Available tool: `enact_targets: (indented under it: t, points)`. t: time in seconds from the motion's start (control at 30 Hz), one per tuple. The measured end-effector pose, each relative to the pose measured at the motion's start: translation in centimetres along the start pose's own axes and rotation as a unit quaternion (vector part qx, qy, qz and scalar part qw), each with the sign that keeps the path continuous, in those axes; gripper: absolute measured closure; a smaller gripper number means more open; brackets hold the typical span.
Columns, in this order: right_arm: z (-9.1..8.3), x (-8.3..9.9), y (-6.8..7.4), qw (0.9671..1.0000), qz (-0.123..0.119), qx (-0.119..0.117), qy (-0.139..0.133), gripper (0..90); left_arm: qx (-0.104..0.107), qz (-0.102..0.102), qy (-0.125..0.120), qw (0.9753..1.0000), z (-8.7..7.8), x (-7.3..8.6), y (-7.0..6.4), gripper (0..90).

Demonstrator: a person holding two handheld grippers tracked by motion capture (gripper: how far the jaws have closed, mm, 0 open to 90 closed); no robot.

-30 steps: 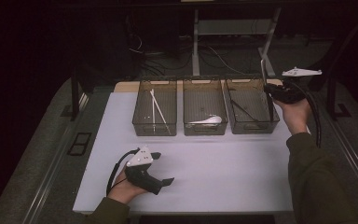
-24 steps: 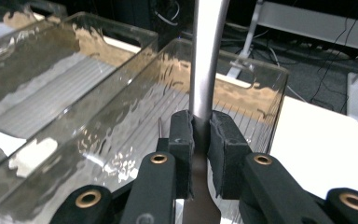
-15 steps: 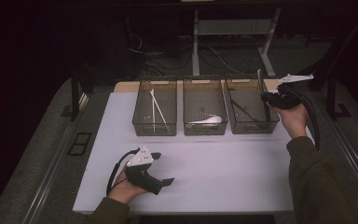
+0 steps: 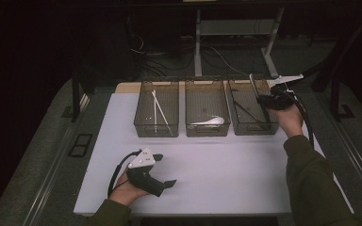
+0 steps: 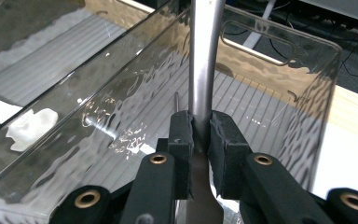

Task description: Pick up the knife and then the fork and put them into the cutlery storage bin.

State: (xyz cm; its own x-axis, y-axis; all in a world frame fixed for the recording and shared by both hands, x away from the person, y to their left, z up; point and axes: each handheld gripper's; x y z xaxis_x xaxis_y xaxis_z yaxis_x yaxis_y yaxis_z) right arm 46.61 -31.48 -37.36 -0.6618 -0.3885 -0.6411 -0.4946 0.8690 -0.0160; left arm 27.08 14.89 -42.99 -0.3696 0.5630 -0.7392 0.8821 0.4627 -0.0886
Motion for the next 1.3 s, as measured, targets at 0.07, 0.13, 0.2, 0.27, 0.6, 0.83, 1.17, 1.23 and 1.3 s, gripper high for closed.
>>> enact_targets:
  t: [0.07,0.13,0.2,0.27,0.6,0.83,1.17,1.23,1.3]
  points:
    - [0.4,-0.2,0.2,1.0,-0.001,-0.002,0.007,78.9,0.001,0.0,0.0,1.0,0.0,0.0,0.0,0.0]
    - [0.8,-0.5,0.4,0.9998,-0.009,0.0,0.017,78.9,0.001,0.0,0.0,1.0,0.0,0.0,0.0,0.0]
    - [1.2,-0.7,0.6,0.9996,-0.01,0.0,0.026,78.6,0.002,0.0,0.0,1.0,0.0,0.0,0.0,0.0]
    - [1.6,-1.0,0.8,0.9991,-0.017,-0.001,0.04,78.6,0.003,0.0,0.0,1.0,0.1,0.0,0.0,0.0]
    - [2.6,-1.7,0.8,0.9985,0.007,-0.022,0.049,87.7,0.004,0.0,-0.003,1.0,0.0,0.0,0.0,0.0]
    - [1.9,-1.5,0.4,0.9984,0.023,-0.038,0.036,77.1,0.004,0.002,-0.002,1.0,0.0,-0.1,-0.1,0.0]
    - [0.0,-1.4,0.7,0.9961,0.035,-0.08,0.012,58.1,0.002,0.0,0.0,1.0,0.0,0.0,0.0,0.0]
    - [-0.4,-1.4,0.8,0.9955,0.034,-0.089,0.005,51.2,0.002,0.0,-0.001,1.0,0.0,0.0,0.0,0.0]
    - [-0.8,-1.3,1.1,0.9958,0.035,-0.085,0.002,49.0,0.002,-0.002,-0.002,1.0,0.0,0.0,0.0,0.0]
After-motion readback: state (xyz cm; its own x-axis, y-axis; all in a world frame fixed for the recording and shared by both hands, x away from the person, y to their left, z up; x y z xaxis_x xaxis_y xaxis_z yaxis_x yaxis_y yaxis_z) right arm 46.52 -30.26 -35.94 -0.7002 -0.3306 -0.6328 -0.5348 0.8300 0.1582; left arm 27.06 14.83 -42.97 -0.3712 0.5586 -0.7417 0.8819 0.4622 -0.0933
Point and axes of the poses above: each handheld gripper's, and its own axes: z roughly forward along the jaws, x roughly out of its underside, y roughly to its left, and after that the axes turned 10 degrees about y, right-handed
